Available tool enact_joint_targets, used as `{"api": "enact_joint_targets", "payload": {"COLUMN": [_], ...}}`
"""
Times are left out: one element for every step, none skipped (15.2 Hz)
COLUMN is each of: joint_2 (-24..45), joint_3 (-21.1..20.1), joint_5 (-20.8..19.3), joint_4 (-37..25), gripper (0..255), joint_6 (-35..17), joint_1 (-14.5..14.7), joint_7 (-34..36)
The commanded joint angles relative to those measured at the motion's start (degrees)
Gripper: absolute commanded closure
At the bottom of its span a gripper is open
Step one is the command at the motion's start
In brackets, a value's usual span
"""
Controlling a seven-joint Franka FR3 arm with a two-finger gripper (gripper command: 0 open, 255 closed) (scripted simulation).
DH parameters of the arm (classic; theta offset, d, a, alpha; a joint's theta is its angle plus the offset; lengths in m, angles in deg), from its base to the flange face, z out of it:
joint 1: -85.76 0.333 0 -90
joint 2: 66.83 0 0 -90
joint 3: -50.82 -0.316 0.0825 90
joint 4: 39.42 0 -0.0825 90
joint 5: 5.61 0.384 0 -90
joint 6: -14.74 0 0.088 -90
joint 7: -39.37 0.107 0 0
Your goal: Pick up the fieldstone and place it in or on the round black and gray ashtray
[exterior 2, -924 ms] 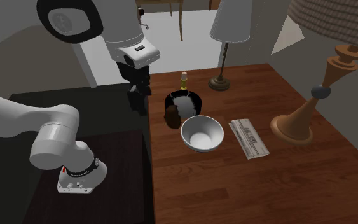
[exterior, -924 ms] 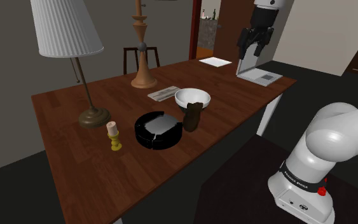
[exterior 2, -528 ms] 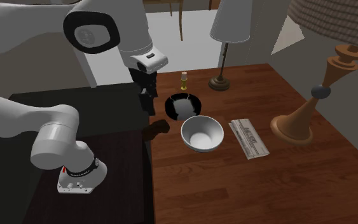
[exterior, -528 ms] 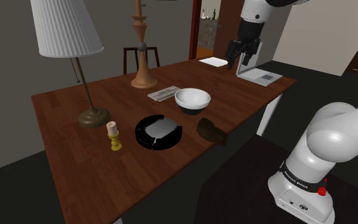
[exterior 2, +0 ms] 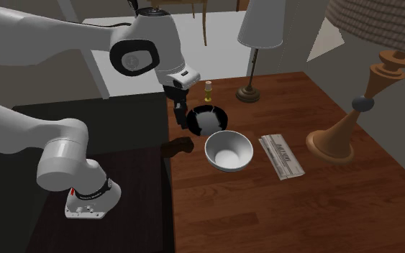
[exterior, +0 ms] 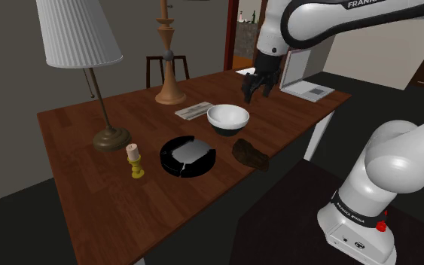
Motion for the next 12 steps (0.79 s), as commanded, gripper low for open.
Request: {"api": "enact_joint_targets", "payload": {"joint_2": [3.15,4.56,6.04,7.60,9.22,10.90,12.65,13.71,14.22,14.74,15.28,15.84], "joint_3": [-1.39,-2.17,-2.95,-3.75,-4.56,-5.39,-6.23,-6.72,-6.77,-6.82,-6.86,-6.92], "joint_5": [0.09,0.10,0.06,-0.04,-0.21,-0.45,-0.77,-1.02,-1.15,-1.30,-1.45,-1.61], "joint_4": [0.55,0.83,1.03,1.16,1.21,1.18,1.07,0.97,1.33,1.68,2.01,2.33], "gripper": [0,0,0,0,0,0,0,0,0,0,0,0], "joint_6": [-4.19,-6.05,-7.90,-9.74,-11.56,-13.36,-15.14,-16.17,-17.03,-17.90,-18.77,-19.63], "joint_1": [0.54,0.84,1.11,1.34,1.55,1.71,1.83,1.90,1.81,1.71,1.62,1.51], "joint_7": [1.07,1.73,2.42,3.13,3.87,4.65,5.48,5.99,6.09,6.19,6.30,6.41]}}
